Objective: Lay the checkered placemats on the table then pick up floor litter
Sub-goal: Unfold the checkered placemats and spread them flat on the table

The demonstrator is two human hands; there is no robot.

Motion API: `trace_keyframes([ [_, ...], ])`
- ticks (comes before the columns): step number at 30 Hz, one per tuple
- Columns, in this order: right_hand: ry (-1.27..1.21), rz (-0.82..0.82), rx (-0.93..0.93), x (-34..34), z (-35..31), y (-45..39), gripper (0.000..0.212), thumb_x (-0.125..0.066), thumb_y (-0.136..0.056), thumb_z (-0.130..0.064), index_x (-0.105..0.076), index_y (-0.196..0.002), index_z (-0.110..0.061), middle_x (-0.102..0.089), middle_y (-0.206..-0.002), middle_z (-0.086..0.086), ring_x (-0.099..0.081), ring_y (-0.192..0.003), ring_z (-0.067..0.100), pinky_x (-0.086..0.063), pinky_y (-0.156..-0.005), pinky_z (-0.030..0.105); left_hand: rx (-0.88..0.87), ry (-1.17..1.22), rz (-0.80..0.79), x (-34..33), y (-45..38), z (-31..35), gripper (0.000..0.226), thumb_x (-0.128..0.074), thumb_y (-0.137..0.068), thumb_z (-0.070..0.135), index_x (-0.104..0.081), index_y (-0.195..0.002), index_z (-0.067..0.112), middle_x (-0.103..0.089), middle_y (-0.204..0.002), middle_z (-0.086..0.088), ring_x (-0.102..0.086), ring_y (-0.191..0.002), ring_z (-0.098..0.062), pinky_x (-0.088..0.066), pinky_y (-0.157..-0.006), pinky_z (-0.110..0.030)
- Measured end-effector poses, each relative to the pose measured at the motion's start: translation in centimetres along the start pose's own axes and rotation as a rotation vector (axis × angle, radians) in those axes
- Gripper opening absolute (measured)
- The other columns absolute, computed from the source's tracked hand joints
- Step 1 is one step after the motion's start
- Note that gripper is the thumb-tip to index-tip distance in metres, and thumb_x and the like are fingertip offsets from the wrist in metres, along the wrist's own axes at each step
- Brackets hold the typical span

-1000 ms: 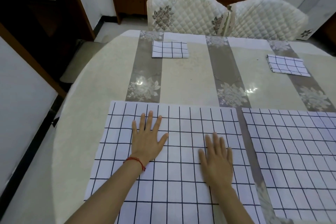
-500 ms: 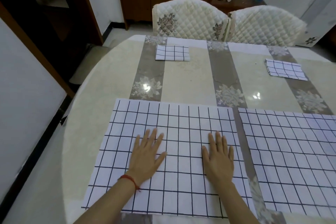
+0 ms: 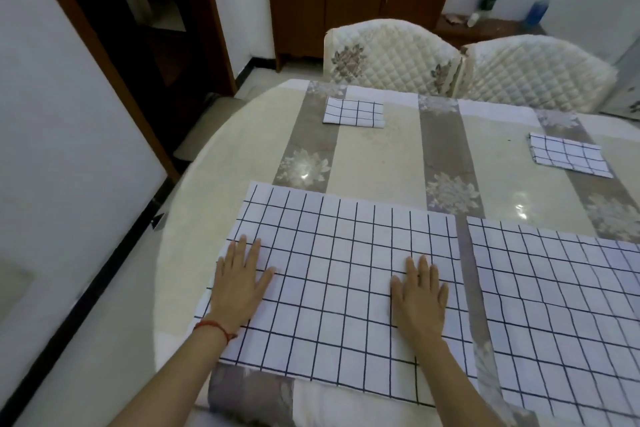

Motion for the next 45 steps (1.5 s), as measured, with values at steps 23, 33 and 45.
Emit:
trace_keyframes([
  [23,-0.227,-0.573,0.614,-11.5,-43.0,20.9,0.033,-0.049,-0.093,-0.025,-0.055,-0.124,-0.013,-0.057,-0.127,0.007,-0.054,-0.116,0.022,-0.039,-0.087,0.021,0.766,0.710,0.158,15.1,29.3,-38.6,0.028,-0.053,-0.090,0.019,-0.061,-0.115,0.007,-0.061,-0.120,-0.010,-0.055,-0.108,-0.020,-0.037,-0.097,-0.027],
  [33,-0.300,-0.742,0.072,-25.0,-41.6,23.0,0.026,-0.049,-0.093,-0.019,-0.064,-0.085,0.001,-0.064,-0.102,0.031,-0.059,-0.087,0.031,-0.049,-0.085,0.046,1.088,0.955,0.027,12.4,33.8,-49.9,0.016,-0.048,-0.093,0.019,-0.062,-0.095,0.011,-0.061,-0.087,-0.005,-0.058,-0.089,-0.025,-0.042,-0.078,-0.027],
  [45,-0.487,-0.710,-0.276,-29.5,-45.1,13.7,0.032,-0.038,-0.096,-0.005,-0.049,-0.115,0.019,-0.057,-0.104,0.035,-0.055,-0.084,0.045,-0.036,-0.052,0.028,0.983,0.876,-0.194,13.6,13.0,-56.6,0.020,-0.048,-0.093,0.023,-0.059,-0.099,0.008,-0.060,-0.092,-0.009,-0.056,-0.088,-0.023,-0.039,-0.062,-0.022],
])
Point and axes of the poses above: each hand's wrist, its own y-axis away from the middle knuckle, its own x-axis out of the back of the hand, z = x × y, the point moved 6 cm from there along -y, towards the middle knuckle
